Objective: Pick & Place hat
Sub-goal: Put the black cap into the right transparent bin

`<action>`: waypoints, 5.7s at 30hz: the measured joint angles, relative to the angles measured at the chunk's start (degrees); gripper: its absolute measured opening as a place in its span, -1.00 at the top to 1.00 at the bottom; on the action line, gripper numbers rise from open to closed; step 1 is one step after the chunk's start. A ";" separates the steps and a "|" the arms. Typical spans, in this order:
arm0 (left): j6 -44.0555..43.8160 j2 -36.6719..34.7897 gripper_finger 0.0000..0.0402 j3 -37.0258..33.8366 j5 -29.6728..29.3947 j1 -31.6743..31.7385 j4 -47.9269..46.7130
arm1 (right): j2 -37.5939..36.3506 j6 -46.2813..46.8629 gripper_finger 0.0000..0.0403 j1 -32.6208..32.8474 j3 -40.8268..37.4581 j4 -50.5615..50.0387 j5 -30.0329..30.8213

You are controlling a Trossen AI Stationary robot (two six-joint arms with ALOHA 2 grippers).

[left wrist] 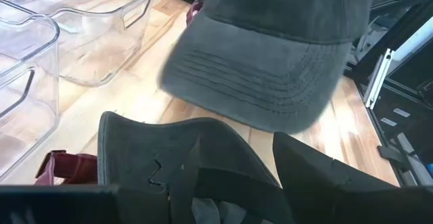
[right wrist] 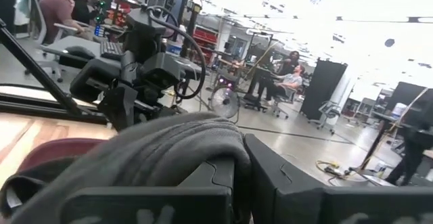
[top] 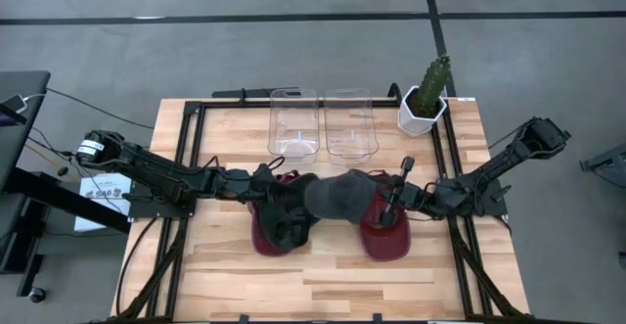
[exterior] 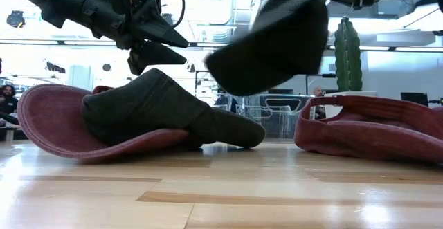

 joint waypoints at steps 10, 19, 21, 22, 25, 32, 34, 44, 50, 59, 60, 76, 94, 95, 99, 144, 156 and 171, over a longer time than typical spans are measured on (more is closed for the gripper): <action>0.00 0.00 0.07 0.00 -0.02 0.00 0.02 | -2.57 -1.67 0.97 3.60 0.00 0.01 5.69; 0.02 -0.02 0.07 0.00 -0.02 0.00 0.07 | -2.73 -2.65 0.97 3.06 0.52 0.03 11.43; 0.02 -0.02 0.07 0.00 -0.02 0.00 0.09 | -2.73 -4.68 0.97 2.73 1.75 0.20 13.49; 0.02 -0.02 0.07 0.00 -0.02 0.00 0.11 | -2.73 -5.98 0.97 2.30 2.53 0.19 14.36; 0.02 -0.02 0.07 0.00 -0.02 0.00 0.39 | -2.71 -11.37 0.97 0.50 5.34 0.04 17.51; 0.00 -0.02 0.07 0.00 -0.02 0.00 0.48 | -2.69 -20.58 0.97 -7.02 10.33 -3.27 25.29; 0.00 -0.04 0.07 0.00 -0.02 0.00 0.48 | -2.69 -20.08 0.97 -9.67 11.24 -5.69 25.55; 0.02 -0.04 0.07 0.00 -0.02 0.00 0.48 | -2.67 -9.47 0.97 -21.18 13.15 -17.83 18.63; -0.01 -0.04 0.07 0.00 -0.02 0.00 0.50 | -2.67 -5.11 0.97 -26.38 13.18 -20.60 13.72; -0.01 -0.04 0.07 0.00 -0.02 0.00 0.51 | -2.51 4.15 0.97 -31.56 13.20 -26.81 6.35; -0.01 -0.04 0.07 0.00 -0.02 0.00 0.52 | -2.21 4.58 0.97 -32.11 13.20 -26.47 6.01; -0.01 -0.04 0.07 0.00 -0.02 -0.02 0.76 | 11.90 9.70 0.97 -38.70 33.52 -55.43 -0.08; -0.01 -0.04 0.07 0.00 -0.02 0.00 0.73 | 31.36 17.63 0.98 -52.88 73.62 -113.14 -34.83; 0.01 -0.04 0.07 0.00 -0.02 0.00 0.72 | 32.61 17.63 0.98 -53.55 75.38 -115.50 -35.95; 0.00 -0.04 0.07 0.00 -0.02 0.00 0.74 | 37.77 18.05 0.97 -55.68 81.34 -122.61 -40.45; 0.32 -0.04 0.07 0.00 -0.04 0.00 0.90 | 48.59 15.00 0.98 -64.16 93.11 -115.52 -30.69; 1.74 -0.04 0.07 0.00 -0.06 0.00 0.94 | 48.63 17.36 0.98 -63.54 93.11 -117.77 -28.17; 1.76 -0.04 0.07 0.00 -0.04 -0.02 1.09 | 48.67 22.56 0.99 -63.57 93.07 -109.07 -26.47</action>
